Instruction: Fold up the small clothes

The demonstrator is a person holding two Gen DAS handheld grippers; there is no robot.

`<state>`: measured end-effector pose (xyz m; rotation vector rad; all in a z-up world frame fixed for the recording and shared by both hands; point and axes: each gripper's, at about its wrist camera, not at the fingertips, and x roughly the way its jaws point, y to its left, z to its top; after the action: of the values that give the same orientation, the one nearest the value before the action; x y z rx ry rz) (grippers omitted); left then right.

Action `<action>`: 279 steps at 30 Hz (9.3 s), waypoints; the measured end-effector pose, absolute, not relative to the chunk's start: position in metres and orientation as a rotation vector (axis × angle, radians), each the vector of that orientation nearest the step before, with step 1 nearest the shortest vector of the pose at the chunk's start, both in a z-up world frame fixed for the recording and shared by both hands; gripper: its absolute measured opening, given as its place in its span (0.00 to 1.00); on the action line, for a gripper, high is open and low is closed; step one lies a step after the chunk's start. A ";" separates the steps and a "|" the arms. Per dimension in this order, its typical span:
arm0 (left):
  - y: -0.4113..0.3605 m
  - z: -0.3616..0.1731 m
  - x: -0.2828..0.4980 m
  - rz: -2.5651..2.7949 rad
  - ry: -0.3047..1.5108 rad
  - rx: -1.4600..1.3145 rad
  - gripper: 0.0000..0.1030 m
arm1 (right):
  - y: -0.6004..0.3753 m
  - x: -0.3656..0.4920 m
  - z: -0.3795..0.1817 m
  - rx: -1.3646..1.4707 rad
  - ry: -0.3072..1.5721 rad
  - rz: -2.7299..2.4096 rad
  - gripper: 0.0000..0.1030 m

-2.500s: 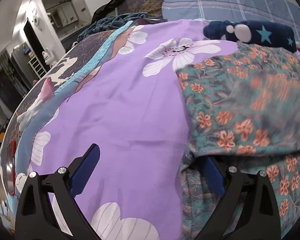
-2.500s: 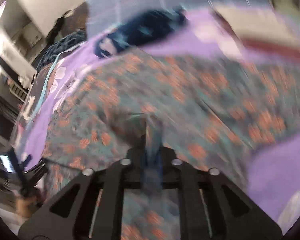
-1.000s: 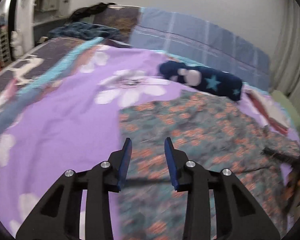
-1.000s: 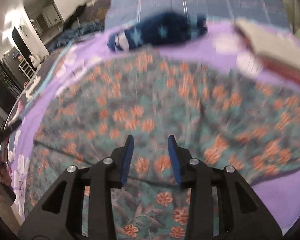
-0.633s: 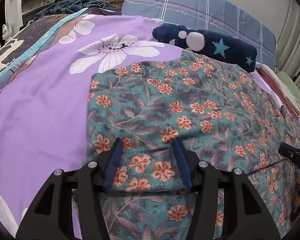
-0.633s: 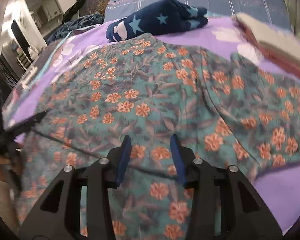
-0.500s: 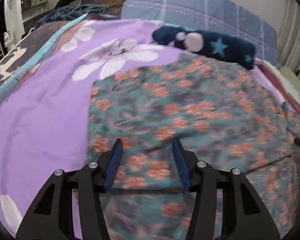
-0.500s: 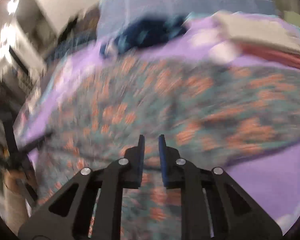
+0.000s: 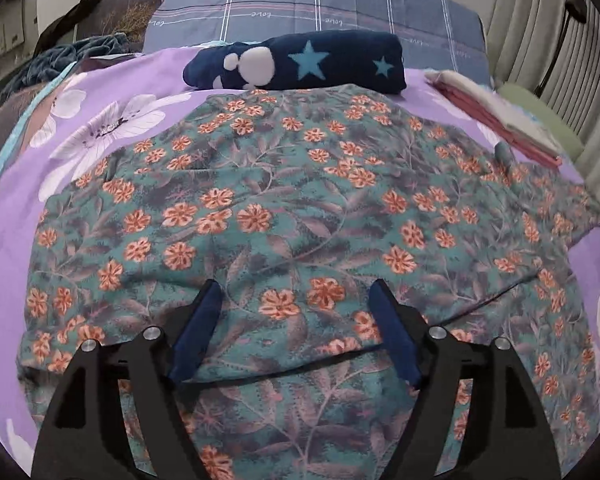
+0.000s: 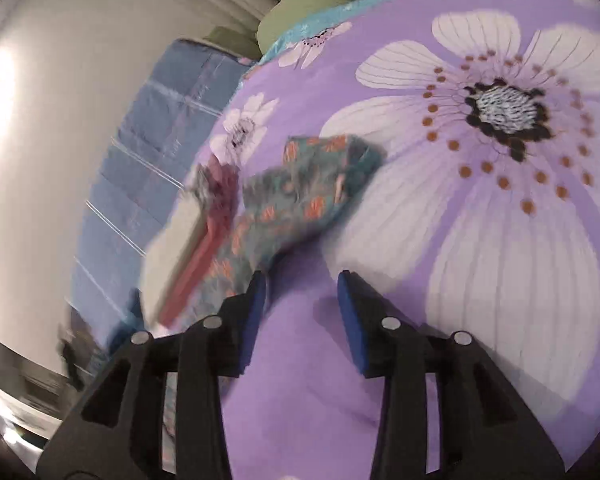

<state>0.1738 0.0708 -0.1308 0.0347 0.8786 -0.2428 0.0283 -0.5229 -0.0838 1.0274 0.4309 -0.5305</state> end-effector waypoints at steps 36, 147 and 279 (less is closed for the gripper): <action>0.085 -0.110 0.173 -0.527 0.901 -0.423 0.82 | -0.188 0.173 -0.135 0.375 0.906 0.296 0.16; 0.141 -0.123 0.186 -0.069 0.867 -0.025 0.81 | -0.241 0.233 -0.067 0.102 0.816 -0.001 0.16; 0.233 -0.080 0.153 -0.314 0.852 -0.306 0.42 | -0.294 0.174 -0.101 0.343 0.914 0.218 0.15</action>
<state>0.1535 0.2331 -0.0799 -0.3063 0.8516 -0.3138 0.1743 -0.2939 -0.1009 0.3431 0.9138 0.2184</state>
